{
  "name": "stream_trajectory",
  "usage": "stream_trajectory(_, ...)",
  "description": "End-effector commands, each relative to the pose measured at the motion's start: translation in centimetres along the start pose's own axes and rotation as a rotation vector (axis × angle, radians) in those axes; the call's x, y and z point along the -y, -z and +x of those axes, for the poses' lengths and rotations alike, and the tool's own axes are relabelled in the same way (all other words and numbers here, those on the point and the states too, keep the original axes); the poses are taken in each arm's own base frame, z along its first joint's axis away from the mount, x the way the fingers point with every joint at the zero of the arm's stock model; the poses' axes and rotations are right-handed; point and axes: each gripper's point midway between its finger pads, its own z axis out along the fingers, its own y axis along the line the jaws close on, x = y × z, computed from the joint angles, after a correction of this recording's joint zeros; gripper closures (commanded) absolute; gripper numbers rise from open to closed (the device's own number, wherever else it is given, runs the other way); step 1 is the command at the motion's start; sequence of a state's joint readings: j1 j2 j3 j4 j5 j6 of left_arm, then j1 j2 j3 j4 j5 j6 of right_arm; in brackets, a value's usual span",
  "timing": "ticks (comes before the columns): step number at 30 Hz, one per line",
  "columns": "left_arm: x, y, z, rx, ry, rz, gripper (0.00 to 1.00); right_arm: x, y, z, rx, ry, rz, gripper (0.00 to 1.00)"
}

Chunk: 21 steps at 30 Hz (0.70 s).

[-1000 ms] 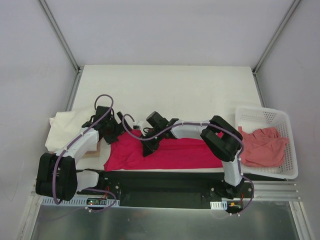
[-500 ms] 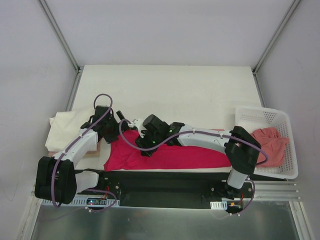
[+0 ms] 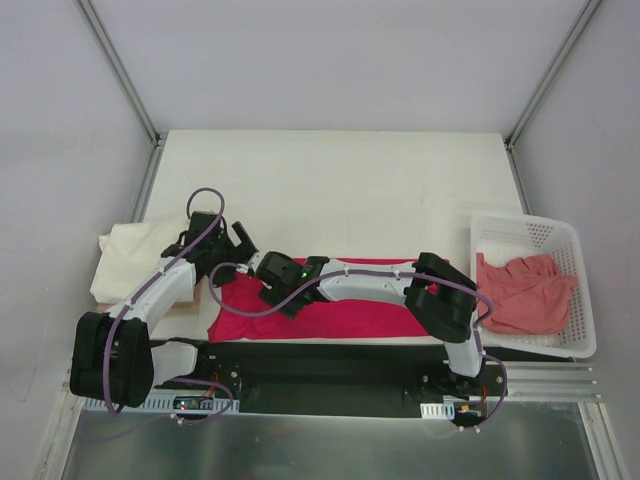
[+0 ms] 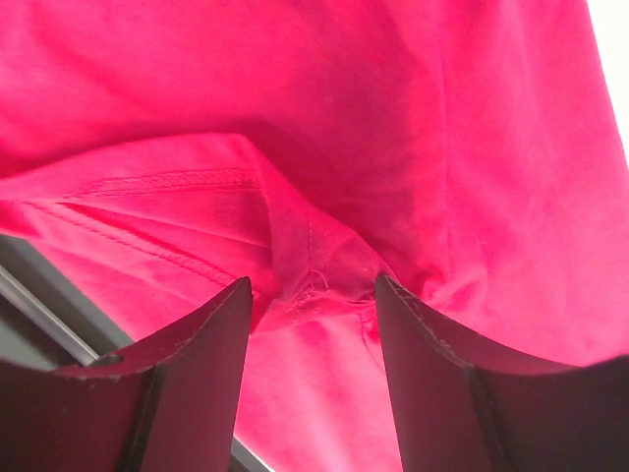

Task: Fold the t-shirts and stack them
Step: Fold the other side of the tshirt into a rectangle

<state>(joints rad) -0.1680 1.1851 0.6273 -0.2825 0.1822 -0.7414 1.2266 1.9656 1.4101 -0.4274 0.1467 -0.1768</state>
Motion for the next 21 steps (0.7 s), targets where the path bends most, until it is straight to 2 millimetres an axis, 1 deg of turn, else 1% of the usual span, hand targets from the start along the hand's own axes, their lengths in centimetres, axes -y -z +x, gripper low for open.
stream_trajectory(1, -0.1, 0.0, 0.0, -0.009, -0.013, 0.009, 0.01, 0.9, 0.4, -1.1, 0.006, 0.010, 0.077, 0.45)
stream_trajectory(2, -0.2, -0.1, 0.1, -0.013, -0.012, 0.006, 0.01, 1.1, 0.3, -1.1, 0.005, 0.003, 0.092, 0.46)
stream_trajectory(4, -0.3, -0.2, 0.2, -0.016, -0.012, 0.003, 0.01, 1.3, 0.3, -1.1, 0.002, -0.003, 0.109, 0.55)
stream_trajectory(5, -0.2, -0.2, 0.1, -0.013, -0.012, 0.002, 0.01, 1.5, 0.3, -1.1, 0.006, -0.005, 0.123, 0.61)
stream_trajectory(6, -0.2, -0.2, 0.2, -0.016, -0.012, 0.003, 0.01, 1.5, 0.6, -1.3, 0.013, -0.009, 0.124, 0.72)
stream_trajectory(8, -0.2, -0.2, 0.1, -0.015, -0.012, 0.004, 0.01, 1.2, 1.0, -1.2, 0.020, -0.003, 0.123, 0.78)
stream_trajectory(9, -0.3, -0.2, 0.2, -0.016, -0.011, 0.001, 0.01, 1.2, 1.4, -1.4, 0.036, 0.003, 0.120, 0.81)
stream_trajectory(11, -0.3, -0.2, 0.2, -0.015, -0.013, 0.000, 0.01, 0.8, 1.9, -1.0, 0.037, 0.014, 0.126, 0.86)
stream_trajectory(12, -0.4, -0.2, 0.2, -0.016, -0.014, -0.001, 0.01, 0.8, 2.2, -1.1, 0.045, 0.011, 0.129, 0.88)
stream_trajectory(13, -0.5, -0.3, 0.3, -0.018, -0.015, -0.003, 0.01, 0.7, 2.3, -0.8, 0.042, 0.005, 0.133, 0.89)
stream_trajectory(14, -0.5, -0.3, 0.3, -0.016, -0.017, -0.005, 0.01, 0.8, 2.4, -0.4, 0.039, 0.004, 0.149, 0.93)
stream_trajectory(15, -0.5, -0.2, 0.3, -0.017, -0.017, -0.004, 0.01, 0.9, 2.6, -0.3, 0.044, -0.010, 0.154, 0.94)
stream_trajectory(17, -0.6, -0.2, 0.4, -0.014, -0.017, -0.005, 0.01, 1.0, 2.8, 0.2, 0.040, -0.021, 0.168, 0.94)
stream_trajectory(21, -0.8, -0.2, 0.5, -0.013, -0.017, -0.009, 0.01, 1.2, 3.0, 1.8, 0.023, -0.048, 0.192, 0.92)
